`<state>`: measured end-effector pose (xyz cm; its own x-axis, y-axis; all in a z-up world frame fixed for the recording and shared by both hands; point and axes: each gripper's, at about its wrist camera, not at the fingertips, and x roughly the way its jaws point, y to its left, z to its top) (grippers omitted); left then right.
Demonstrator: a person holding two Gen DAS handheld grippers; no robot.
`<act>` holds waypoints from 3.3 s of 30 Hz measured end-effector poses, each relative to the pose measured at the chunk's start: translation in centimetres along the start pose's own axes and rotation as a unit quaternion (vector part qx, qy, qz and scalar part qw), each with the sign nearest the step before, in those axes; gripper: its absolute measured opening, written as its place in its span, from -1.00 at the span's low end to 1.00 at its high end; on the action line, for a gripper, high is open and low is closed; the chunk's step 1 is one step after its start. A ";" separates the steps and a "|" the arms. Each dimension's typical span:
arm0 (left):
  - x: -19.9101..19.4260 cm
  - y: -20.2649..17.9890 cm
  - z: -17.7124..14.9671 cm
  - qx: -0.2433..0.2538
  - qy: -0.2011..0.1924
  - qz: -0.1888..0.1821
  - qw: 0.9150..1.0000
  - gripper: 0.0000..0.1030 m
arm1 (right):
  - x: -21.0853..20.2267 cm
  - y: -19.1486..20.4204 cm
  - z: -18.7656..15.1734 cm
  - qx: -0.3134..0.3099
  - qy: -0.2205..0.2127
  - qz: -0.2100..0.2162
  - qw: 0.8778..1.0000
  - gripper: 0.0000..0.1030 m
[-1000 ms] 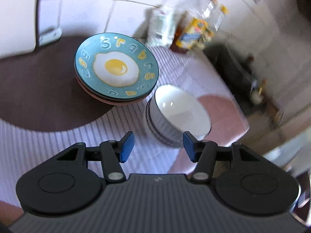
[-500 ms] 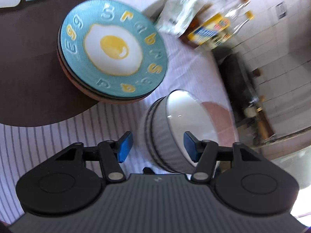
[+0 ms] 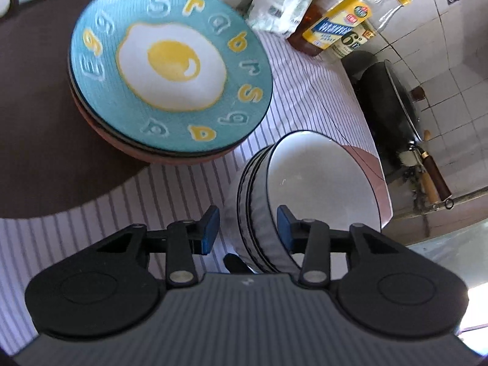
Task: Organize plates and bowls
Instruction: 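Carry the bowl stack with the left gripper over the teal Egg plates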
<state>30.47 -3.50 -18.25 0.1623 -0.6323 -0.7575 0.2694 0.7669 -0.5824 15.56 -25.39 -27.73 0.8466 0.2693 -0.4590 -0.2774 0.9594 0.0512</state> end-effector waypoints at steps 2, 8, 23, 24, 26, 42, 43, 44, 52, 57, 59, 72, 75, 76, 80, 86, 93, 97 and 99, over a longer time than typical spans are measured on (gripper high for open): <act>0.1 0.0 0.0 -0.002 -0.001 0.005 1.000 -0.36 | 0.0 0.0 0.0 0.002 -0.004 -0.001 1.000 0.96; 0.8 0.2 -0.1 0.003 -0.002 -0.001 1.000 -0.36 | 0.1 -0.1 -0.2 0.005 -0.011 0.002 1.000 0.97; 0.6 -0.1 -0.4 0.016 -0.001 -0.002 1.000 -0.37 | -0.2 -0.1 -0.3 0.011 0.002 0.001 1.000 0.95; 0.5 -0.2 -0.4 0.016 -0.002 -0.002 1.000 -0.37 | -0.3 0.0 -0.3 0.010 0.001 0.002 1.000 0.95; -0.1 -0.4 -0.4 0.020 -0.006 -0.003 1.000 -0.37 | -0.5 0.1 -0.1 0.007 -0.001 0.004 1.000 0.95; -8.5 -2.6 3.9 0.058 -0.085 -0.007 0.995 -0.37 | -1.1 1.8 7.6 -0.052 -0.075 0.020 0.996 0.95; -9.0 -2.5 4.3 0.059 -0.091 -0.002 0.994 -0.37 | -0.7 2.0 8.1 -0.053 -0.079 0.023 0.995 0.95; -9.5 -2.4 4.7 0.064 -0.099 0.005 0.993 -0.37 | -0.1 2.2 8.8 -0.055 -0.082 0.028 0.995 0.95; -10.8 0.0 7.6 0.049 -0.133 0.030 0.989 -0.34 | 4.2 3.2 12.0 -0.066 -0.084 0.069 0.992 0.95; -10.1 1.5 9.4 0.033 -0.133 0.043 0.990 -0.34 | 6.6 3.6 12.8 -0.069 -0.064 0.087 0.992 0.96; -9.3 2.5 10.0 0.018 -0.128 0.042 0.991 -0.33 | 7.7 3.6 12.6 -0.063 -0.055 0.087 0.993 0.96; -5.3 5.5 11.1 -0.003 -0.101 0.049 0.994 -0.31 | 11.7 3.2 11.1 -0.042 -0.003 0.082 0.996 0.95; -4.9 5.8 11.3 -0.011 -0.100 0.045 0.994 -0.28 | 12.0 3.3 11.0 -0.051 0.003 0.076 0.996 0.95; -4.8 5.8 11.3 -0.013 -0.099 0.044 0.994 -0.28 | 12.0 3.3 10.9 -0.053 0.004 0.075 0.996 0.95; -4.4 5.4 11.3 -0.002 -0.097 0.057 0.994 -0.28 | 12.5 3.0 10.8 -0.046 0.015 0.077 0.996 0.95; -4.1 5.1 11.2 0.005 -0.101 0.074 0.992 -0.23 | 13.2 2.7 10.8 -0.042 0.022 0.082 0.995 0.95; -3.8 4.5 11.2 0.026 -0.102 0.093 0.990 -0.21 | 13.6 3.2 10.8 -0.044 0.032 0.072 0.996 0.95; -3.8 3.7 11.1 0.046 -0.104 0.117 0.987 -0.13 | 13.1 3.6 10.8 -0.042 0.043 0.056 0.997 0.95; -3.7 3.4 10.9 0.053 -0.108 0.122 0.985 -0.17 | 12.6 3.9 10.7 -0.049 0.047 0.047 0.997 0.95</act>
<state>41.16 0.23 -14.16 0.4293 -0.4478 -0.7843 0.2934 0.8905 -0.3479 30.01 -17.37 -23.78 0.7705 0.3435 -0.5370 -0.3996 0.9166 0.0130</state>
